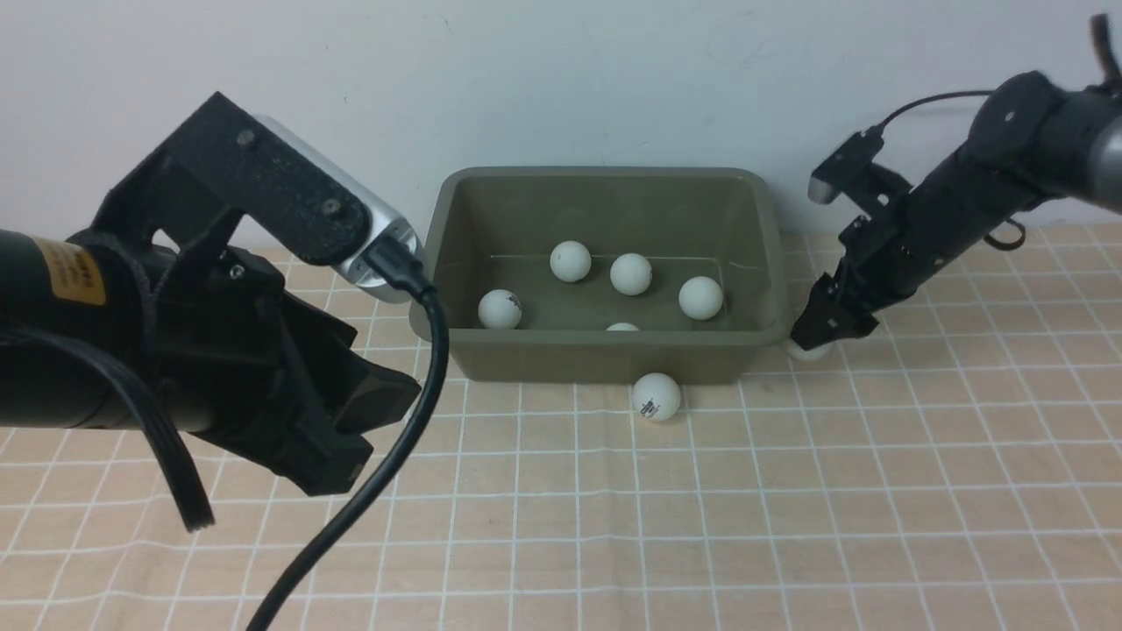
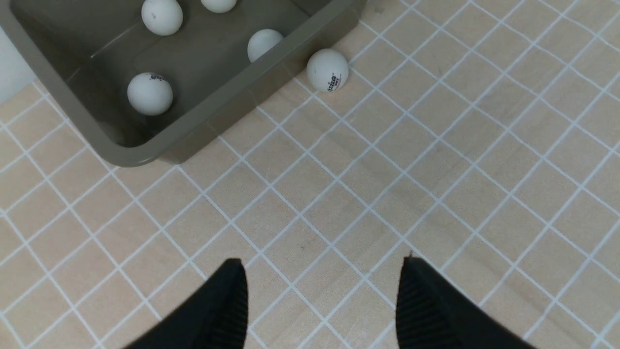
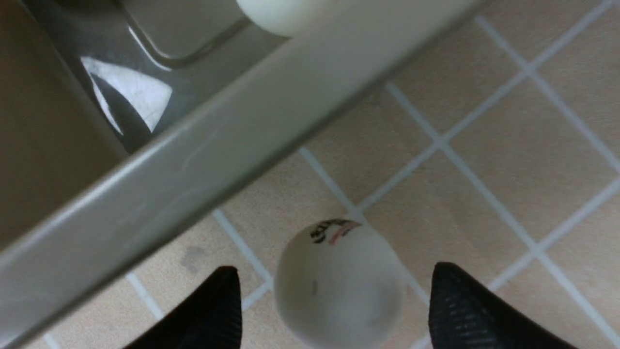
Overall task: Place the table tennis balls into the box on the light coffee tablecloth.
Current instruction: 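Reach for and grasp a ping pong ball on the table, then release the ping pong ball into the bin and lift the gripper away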
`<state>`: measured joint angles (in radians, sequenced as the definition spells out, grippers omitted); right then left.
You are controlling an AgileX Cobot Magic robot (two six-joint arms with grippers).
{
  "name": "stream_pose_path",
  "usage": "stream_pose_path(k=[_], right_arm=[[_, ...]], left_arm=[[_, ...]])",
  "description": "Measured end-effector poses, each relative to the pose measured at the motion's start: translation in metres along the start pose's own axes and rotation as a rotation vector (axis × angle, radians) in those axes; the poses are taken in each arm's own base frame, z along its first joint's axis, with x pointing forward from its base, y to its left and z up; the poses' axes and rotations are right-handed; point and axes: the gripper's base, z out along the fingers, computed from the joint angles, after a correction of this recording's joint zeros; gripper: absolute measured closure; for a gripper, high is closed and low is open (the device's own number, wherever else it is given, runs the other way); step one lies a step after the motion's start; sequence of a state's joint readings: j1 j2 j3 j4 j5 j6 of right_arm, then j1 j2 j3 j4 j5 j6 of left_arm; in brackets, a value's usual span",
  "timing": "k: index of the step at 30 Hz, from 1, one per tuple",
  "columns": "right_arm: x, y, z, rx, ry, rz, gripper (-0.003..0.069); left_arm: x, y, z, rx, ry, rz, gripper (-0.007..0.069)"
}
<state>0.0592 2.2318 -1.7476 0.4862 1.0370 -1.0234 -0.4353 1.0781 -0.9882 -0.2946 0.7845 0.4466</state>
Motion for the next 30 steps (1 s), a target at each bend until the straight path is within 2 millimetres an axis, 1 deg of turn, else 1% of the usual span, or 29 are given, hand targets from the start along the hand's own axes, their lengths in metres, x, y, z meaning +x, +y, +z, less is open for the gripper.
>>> stream_pose_path(k=[2,8,11,13,16,17,18,20,21,22,24,26,27,28,30], right_arm=[[0.000,0.001,0.006,-0.004,0.005,0.000,0.0189],[0.001,-0.002,0.013,0.015,0.005,0.024,0.0197],[0.002,-0.003,0.015,0.023,0.004,0.044,0.0232],[0.002,-0.005,0.014,0.041,0.012,0.063,0.0298],[0.000,-0.011,0.008,0.074,0.025,0.084,0.0301],[-0.001,-0.015,0.002,0.086,0.033,0.105,0.0300],[-0.001,-0.015,0.001,0.088,0.033,0.109,0.0301],[-0.006,-0.028,-0.020,0.111,0.020,0.161,0.0300],[-0.007,-0.031,-0.028,0.109,0.016,0.182,0.0300],[-0.011,-0.036,-0.042,0.105,-0.006,0.205,0.0300],[-0.024,-0.038,-0.066,0.081,-0.084,0.227,0.0300],[-0.042,-0.034,-0.084,0.047,-0.196,0.229,0.0300],[-0.044,-0.034,-0.085,0.041,-0.210,0.231,0.0300],[-0.061,-0.025,-0.096,-0.012,-0.315,0.219,0.0300],[-0.078,-0.012,-0.099,-0.074,-0.390,0.202,0.0300]], left_arm=[[0.000,0.000,0.000,0.000,0.000,0.000,0.0285],[0.000,0.000,0.000,0.000,0.000,0.000,0.0285],[0.000,0.000,0.000,0.000,0.000,0.000,0.0285],[0.000,0.000,0.000,0.000,0.000,0.000,0.0285],[0.000,0.000,0.000,0.000,0.000,0.000,0.0285],[0.000,0.000,0.000,0.000,0.000,0.000,0.0285],[0.000,0.000,0.000,0.000,0.000,0.000,0.0285],[0.000,0.000,0.000,0.000,0.000,0.000,0.0285],[0.000,0.000,0.000,0.000,0.000,0.000,0.0285],[0.000,0.000,0.000,0.000,0.000,0.000,0.0285],[0.000,0.000,0.000,0.000,0.000,0.000,0.0285],[0.000,0.000,0.000,0.000,0.000,0.000,0.0285],[0.000,0.000,0.000,0.000,0.000,0.000,0.0285],[0.000,0.000,0.000,0.000,0.000,0.000,0.0285],[0.000,0.000,0.000,0.000,0.000,0.000,0.0285]])
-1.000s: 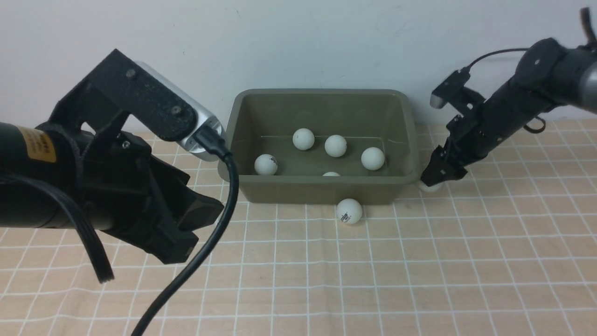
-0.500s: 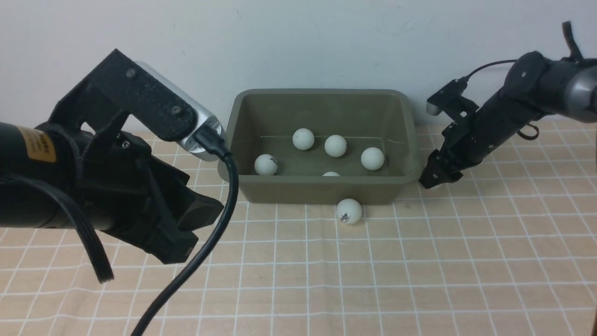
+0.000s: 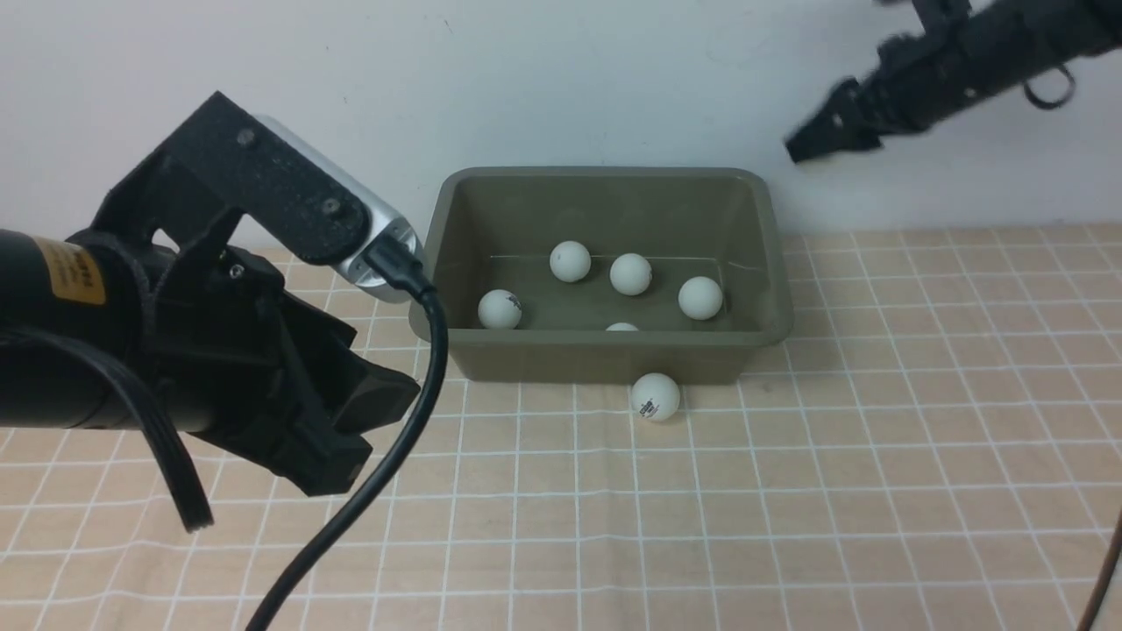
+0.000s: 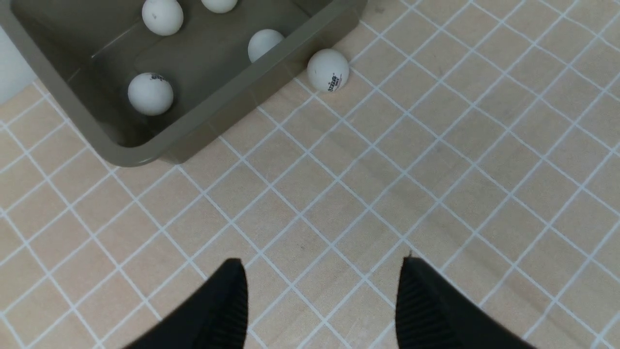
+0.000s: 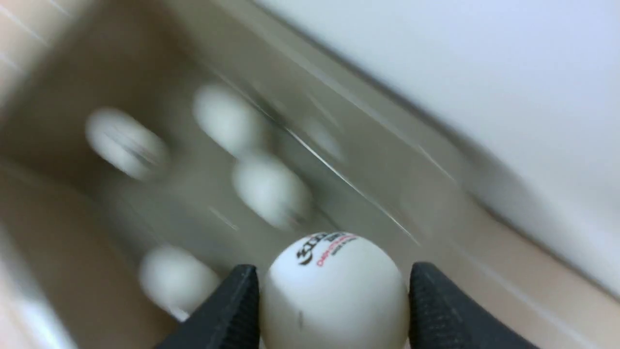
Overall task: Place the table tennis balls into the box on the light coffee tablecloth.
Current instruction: 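Release the ping pong ball into the bin and lift the gripper away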
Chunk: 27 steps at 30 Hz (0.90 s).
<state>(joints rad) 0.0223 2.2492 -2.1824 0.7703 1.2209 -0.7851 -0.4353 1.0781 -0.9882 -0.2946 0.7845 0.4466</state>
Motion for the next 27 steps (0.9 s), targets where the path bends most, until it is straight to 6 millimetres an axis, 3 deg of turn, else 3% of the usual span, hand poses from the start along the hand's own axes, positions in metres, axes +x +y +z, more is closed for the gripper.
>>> stream_pose_path(k=[4,7,12,16,21,24,27], right_arm=[[-0.009,0.030,0.021,-0.078,0.003,-0.034,0.0300],[-0.002,0.056,0.054,-0.072,0.123,-0.109,0.0300],[0.010,0.068,0.081,-0.034,0.248,-0.153,0.0288],[0.010,0.066,0.083,0.022,0.250,-0.091,0.0153],[-0.002,0.070,0.068,0.058,0.196,-0.088,0.0105],[-0.024,0.083,0.035,0.108,0.113,-0.131,0.0106],[-0.048,0.104,-0.015,0.175,0.006,-0.194,0.0114]], left_arm=[[0.000,0.000,0.000,0.000,0.000,0.000,0.0285],[0.000,0.000,0.000,0.000,0.000,0.000,0.0285],[0.001,-0.001,0.000,0.006,0.012,0.000,0.0285],[0.002,-0.003,0.000,0.031,0.026,-0.016,0.0285],[0.002,-0.005,0.000,0.052,0.027,-0.033,0.0285],[0.002,-0.006,0.001,0.063,0.026,-0.040,0.0285],[0.001,-0.007,0.006,0.094,0.031,-0.061,0.0285]])
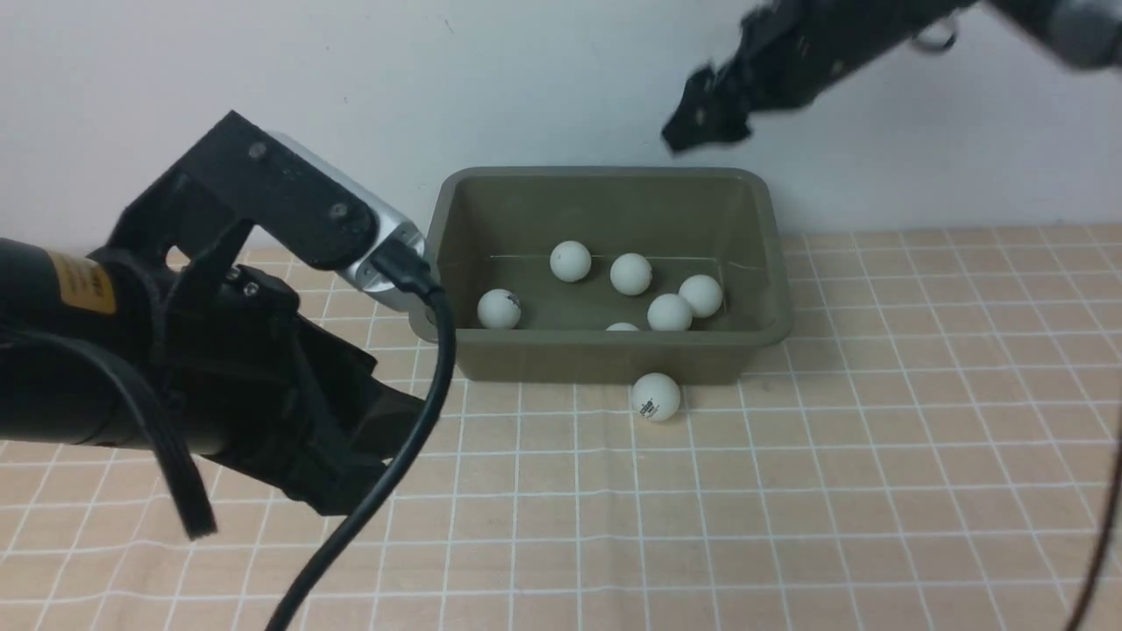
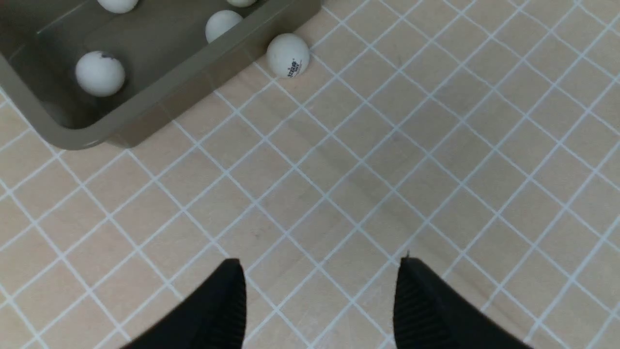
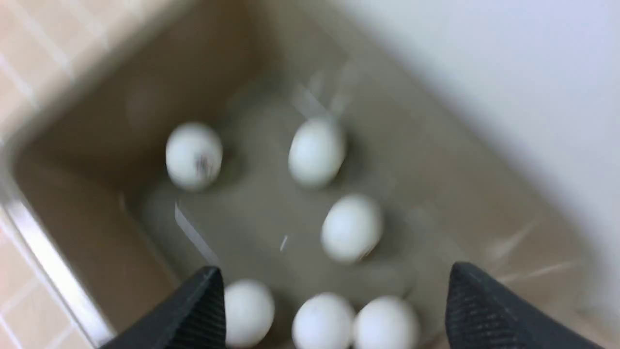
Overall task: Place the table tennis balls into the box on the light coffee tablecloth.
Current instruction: 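Release the ping pong ball into the bin and lift the gripper away, then reach for and grasp a ping pong ball on the table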
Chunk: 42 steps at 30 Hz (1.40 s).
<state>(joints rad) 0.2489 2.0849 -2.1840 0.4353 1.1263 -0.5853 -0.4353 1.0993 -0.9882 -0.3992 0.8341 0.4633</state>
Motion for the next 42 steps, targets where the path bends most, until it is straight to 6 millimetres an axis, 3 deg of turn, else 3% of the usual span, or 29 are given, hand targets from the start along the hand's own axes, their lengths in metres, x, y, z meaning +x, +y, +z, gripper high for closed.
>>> stream_pose_path(k=[1,2,3,4,8,12,15,21,26,32,36,42], right_arm=[[-0.007,0.003,-0.017,0.022,-0.031,-0.017,0.0118],[-0.018,0.010,-0.047,0.055,-0.082,-0.041,0.0123],[-0.020,0.010,-0.052,0.061,-0.088,-0.045,0.0124],[-0.029,0.019,-0.086,0.097,-0.143,-0.069,0.0128],[-0.042,0.043,-0.160,0.138,-0.252,-0.110,0.0133],[-0.043,0.066,-0.216,0.159,-0.330,-0.122,0.0133],[-0.040,0.077,-0.241,0.164,-0.358,-0.125,0.0133],[-0.033,0.089,-0.262,0.144,-0.342,-0.104,0.0133],[-0.031,0.091,-0.263,0.123,-0.335,-0.029,0.0133],[-0.017,0.083,-0.232,0.092,-0.228,0.037,0.0133],[-0.004,0.078,-0.205,0.063,-0.134,0.067,0.0133],[-0.004,0.080,-0.201,0.016,-0.150,0.072,0.0145]], left_arm=[[-0.001,0.000,0.006,0.023,0.011,-0.014,0.0285],[-0.001,0.000,0.013,0.049,0.026,-0.029,0.0285],[-0.001,0.000,0.015,0.053,0.029,-0.031,0.0285],[-0.002,0.002,0.028,0.088,0.048,-0.056,0.0285],[-0.008,0.007,0.058,0.139,0.027,-0.147,0.0285],[-0.019,0.015,0.074,0.117,-0.077,-0.210,0.0285],[-0.027,0.021,0.082,0.099,-0.166,-0.257,0.0285],[-0.031,0.024,0.097,0.119,-0.224,-0.255,0.0316],[-0.034,0.022,0.095,0.131,-0.252,-0.190,0.0351],[-0.038,0.011,0.057,0.120,-0.315,-0.032,0.0358],[-0.030,0.003,0.017,0.097,-0.274,0.063,0.0358],[-0.016,0.001,-0.036,-0.001,-0.187,0.072,0.0358]])
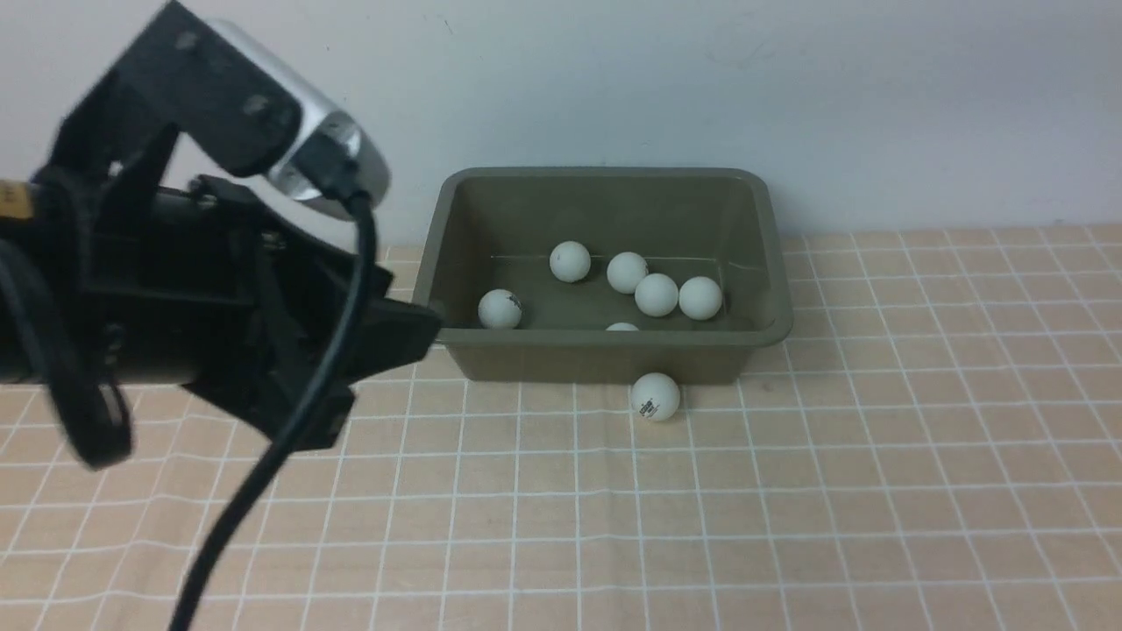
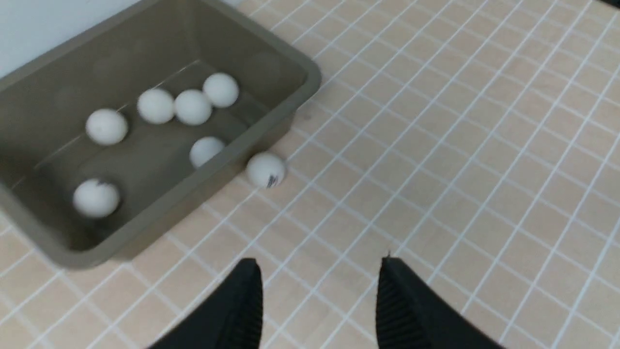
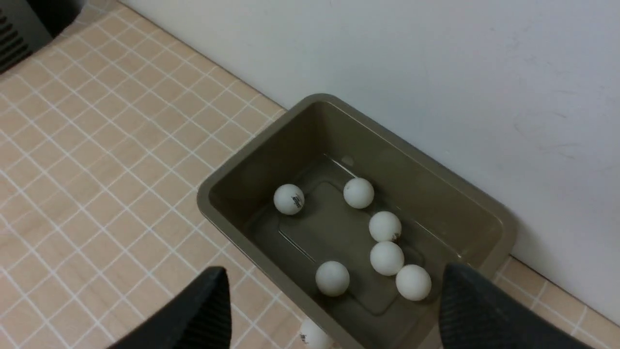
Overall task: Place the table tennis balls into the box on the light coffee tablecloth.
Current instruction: 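Reach for and grasp a ping pong ball on the table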
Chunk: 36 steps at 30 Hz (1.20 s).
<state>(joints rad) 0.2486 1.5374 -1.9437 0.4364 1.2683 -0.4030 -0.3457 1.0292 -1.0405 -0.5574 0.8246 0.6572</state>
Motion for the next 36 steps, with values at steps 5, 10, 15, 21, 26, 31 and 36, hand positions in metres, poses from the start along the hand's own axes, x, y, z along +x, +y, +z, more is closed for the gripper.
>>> stream_pose_path(k=[5,10,15,21,26,31,36], right_arm=[[-0.004,0.013,-0.015,-0.078,-0.057,0.005,0.0167],[-0.006,0.027,-0.049,-0.071,-0.125,-0.018,0.0168],[-0.004,0.043,-0.088,-0.039,-0.196,-0.041,0.0168],[0.019,0.058,-0.119,-0.002,-0.205,-0.056,0.0186],[0.059,0.058,-0.095,-0.041,-0.067,0.009,0.0189],[0.110,0.058,-0.060,-0.088,0.023,0.100,0.0189],[0.169,0.054,-0.024,-0.054,0.052,0.170,0.0189]], left_arm=[[0.005,-0.008,-0.043,-0.111,-0.016,-0.007,0.0358],[0.011,-0.011,-0.062,-0.183,-0.016,-0.022,0.0358],[0.017,-0.007,-0.068,-0.259,0.030,-0.040,0.0358],[0.022,0.008,-0.073,-0.435,0.081,-0.074,0.0358],[0.021,0.012,-0.075,-0.479,0.072,-0.076,0.0358],[0.021,0.012,-0.075,-0.482,0.066,-0.078,0.0358],[0.021,0.012,-0.075,-0.485,0.063,-0.076,0.0358]])
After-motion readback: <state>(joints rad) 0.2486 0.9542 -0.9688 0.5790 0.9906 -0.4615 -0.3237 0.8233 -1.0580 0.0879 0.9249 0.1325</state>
